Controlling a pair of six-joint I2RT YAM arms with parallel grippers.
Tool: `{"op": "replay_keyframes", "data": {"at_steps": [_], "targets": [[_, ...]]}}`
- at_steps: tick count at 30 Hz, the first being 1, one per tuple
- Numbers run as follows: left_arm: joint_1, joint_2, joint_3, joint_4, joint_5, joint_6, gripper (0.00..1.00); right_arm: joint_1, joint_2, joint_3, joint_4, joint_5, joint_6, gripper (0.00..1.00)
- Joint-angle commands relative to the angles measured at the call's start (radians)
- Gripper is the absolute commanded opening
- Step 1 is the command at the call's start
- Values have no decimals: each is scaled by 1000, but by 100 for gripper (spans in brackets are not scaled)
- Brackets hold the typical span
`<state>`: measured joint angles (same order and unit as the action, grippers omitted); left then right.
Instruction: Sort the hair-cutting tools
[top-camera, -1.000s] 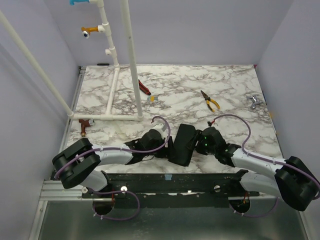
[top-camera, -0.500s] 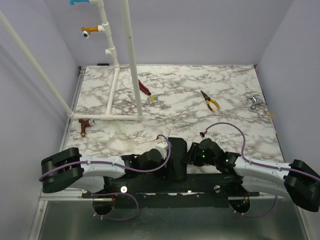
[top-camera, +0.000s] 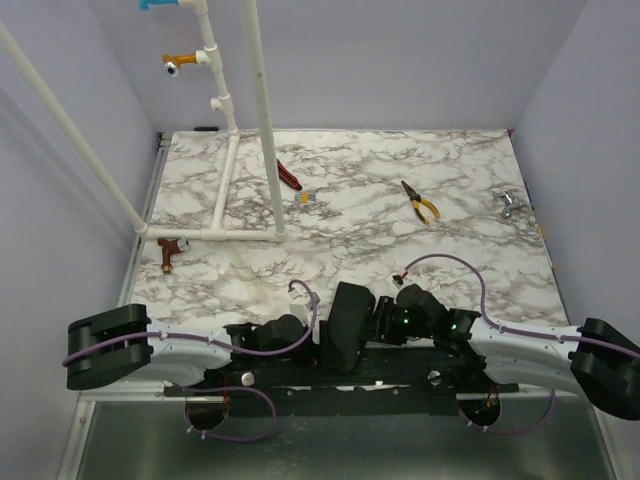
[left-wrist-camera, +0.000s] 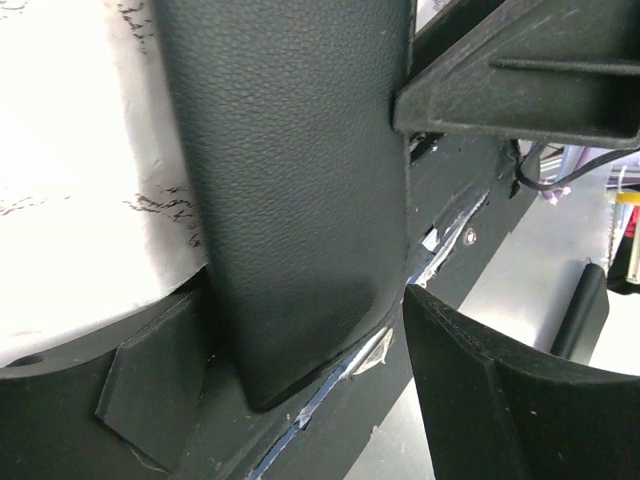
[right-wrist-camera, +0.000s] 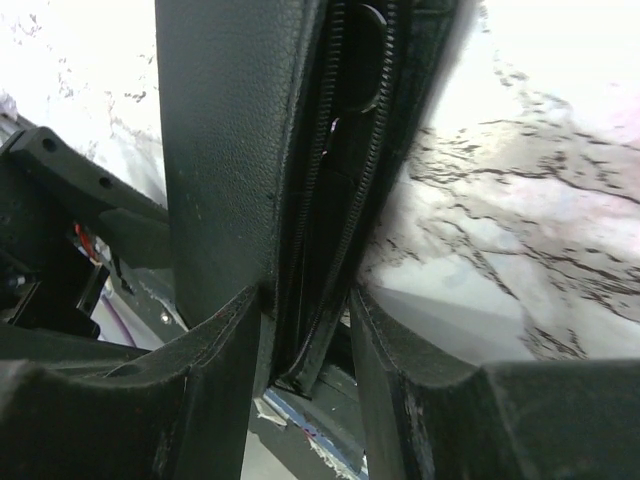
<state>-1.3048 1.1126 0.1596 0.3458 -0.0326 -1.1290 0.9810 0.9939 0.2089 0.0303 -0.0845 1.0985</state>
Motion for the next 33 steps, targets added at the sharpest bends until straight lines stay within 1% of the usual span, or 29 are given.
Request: {"op": "replay_keyframes", "data": {"at_steps": [1, 3, 5, 8, 12, 13, 15, 17, 18, 19, 21, 23, 24, 26, 27, 29, 30, 33], "targets": [[-5, 82, -36, 194, 64, -32, 76, 12, 75, -58, -15, -71, -17, 43], [-4, 140, -18, 265, 111, -8, 74, 13, 88, -63, 20, -83, -17, 43], [-2, 199, 5, 320, 155, 12, 69, 12, 95, -65, 35, -85, -20, 43], [20, 268, -33, 497, 204, 0, 58, 14, 87, -74, 60, -87, -22, 43], [62, 324, -154, 796, 209, -49, 33, 15, 39, -85, 59, -82, -26, 43], [66, 332, -191, 863, 203, -54, 24, 15, 10, -88, 52, -79, -27, 43], [69, 343, -225, 955, 201, -58, 14, 15, -57, -90, 33, -70, -33, 43], [73, 333, -235, 983, 205, -52, 4, 15, -128, -83, -3, -52, -45, 44], [76, 313, -228, 963, 211, -47, 0, 15, -160, -74, -26, -42, -58, 45], [81, 285, -217, 930, 221, -38, 0, 15, -197, -57, -72, -34, -74, 47], [85, 188, -175, 788, 233, -3, 0, 15, -270, -17, -141, -5, -110, 50], [85, 36, -66, 503, 215, 63, 0, 15, -340, 38, -222, 31, -161, 55], [85, -39, -15, 310, 185, 106, 0, 15, -369, 67, -253, 48, -183, 57], [90, -202, 78, 54, 104, 164, 0, 15, -405, 127, -318, 80, -234, 59], [105, -260, 124, -47, 65, 184, 0, 16, -415, 157, -340, 95, -263, 60], [179, -354, 197, -179, 58, 207, 0, 16, -425, 206, -350, 121, -311, 61], [213, -390, 222, -220, 67, 211, 0, 16, -425, 226, -342, 123, -335, 61], [292, -451, 302, -357, 73, 226, 0, 19, -410, 285, -308, 132, -402, 62]]}}
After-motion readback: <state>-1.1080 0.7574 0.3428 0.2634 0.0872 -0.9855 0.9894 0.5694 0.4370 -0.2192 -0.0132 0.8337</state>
